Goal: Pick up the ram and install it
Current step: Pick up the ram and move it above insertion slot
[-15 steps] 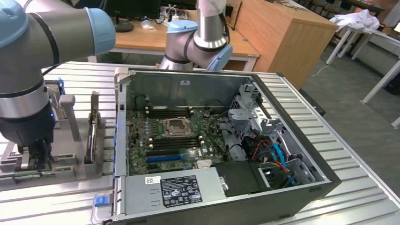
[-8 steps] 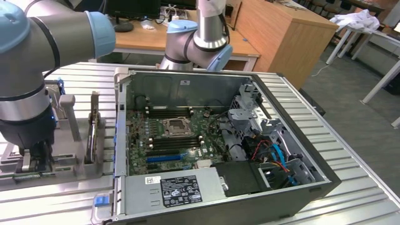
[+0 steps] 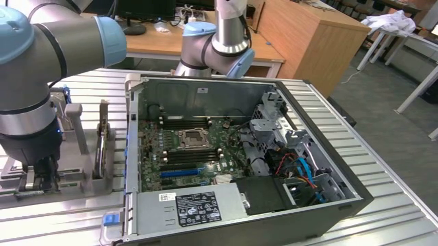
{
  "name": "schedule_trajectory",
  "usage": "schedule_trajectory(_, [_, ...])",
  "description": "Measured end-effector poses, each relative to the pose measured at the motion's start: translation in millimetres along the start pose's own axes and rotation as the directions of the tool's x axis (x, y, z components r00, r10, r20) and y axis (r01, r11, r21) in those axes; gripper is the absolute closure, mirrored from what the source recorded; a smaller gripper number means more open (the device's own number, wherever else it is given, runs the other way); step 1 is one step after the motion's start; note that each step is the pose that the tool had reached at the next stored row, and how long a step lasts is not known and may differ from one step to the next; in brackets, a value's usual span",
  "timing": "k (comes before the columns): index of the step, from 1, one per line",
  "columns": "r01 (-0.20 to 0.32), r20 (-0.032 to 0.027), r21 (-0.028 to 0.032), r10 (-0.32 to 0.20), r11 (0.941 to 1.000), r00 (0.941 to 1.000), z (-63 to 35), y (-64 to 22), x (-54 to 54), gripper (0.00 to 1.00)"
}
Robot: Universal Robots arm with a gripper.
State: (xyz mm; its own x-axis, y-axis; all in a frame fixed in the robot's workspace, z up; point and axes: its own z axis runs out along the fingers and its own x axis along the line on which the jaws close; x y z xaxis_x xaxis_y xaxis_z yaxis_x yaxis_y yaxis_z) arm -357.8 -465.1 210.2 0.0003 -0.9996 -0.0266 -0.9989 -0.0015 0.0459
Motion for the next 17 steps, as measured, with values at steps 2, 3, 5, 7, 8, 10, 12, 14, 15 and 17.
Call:
schedule_trajectory(2, [0.0, 0.0, -0.0001, 0.0, 1.0, 1.0, 0.4, 0.0, -2.2, 0.76])
schedule_trajectory(3, [0.0, 0.0, 0.0, 0.0, 1.0, 1.0, 0.5, 0.0, -2.4, 0.76])
schedule_trajectory(5, [0.0, 0.0, 0.0, 0.0, 1.0, 1.0, 0.5, 0.1, -2.4, 0.76])
schedule_trajectory(7, [0.0, 0.0, 0.0001, 0.0, 1.0, 1.0, 2.0, 0.0, -2.4, 0.76])
schedule_trajectory(8, [0.0, 0.0, 0.0001, 0.0, 1.0, 1.0, 3.1, 0.0, -2.4, 0.76])
schedule_trajectory(10, [0.0, -0.0002, -0.0002, 0.0, 1.0, 1.0, 3.9, 0.0, -2.3, 0.76])
schedule_trajectory(12, [0.0, -0.0002, -0.0002, 0.0, 1.0, 1.0, 3.9, 0.0, -2.3, 0.76])
schedule_trajectory(14, [0.0, 0.0002, 0.0002, 0.0, 1.0, 1.0, 5.5, -0.1, -2.4, 0.76])
schedule_trajectory(15, [0.0, 0.0, 0.0, 0.0, 1.0, 1.0, 6.7, -0.2, -2.3, 0.76])
schedule_trajectory(17, [0.0, -0.0001, 0.0, 0.0, 1.0, 1.0, 7.8, -0.2, -2.2, 0.76])
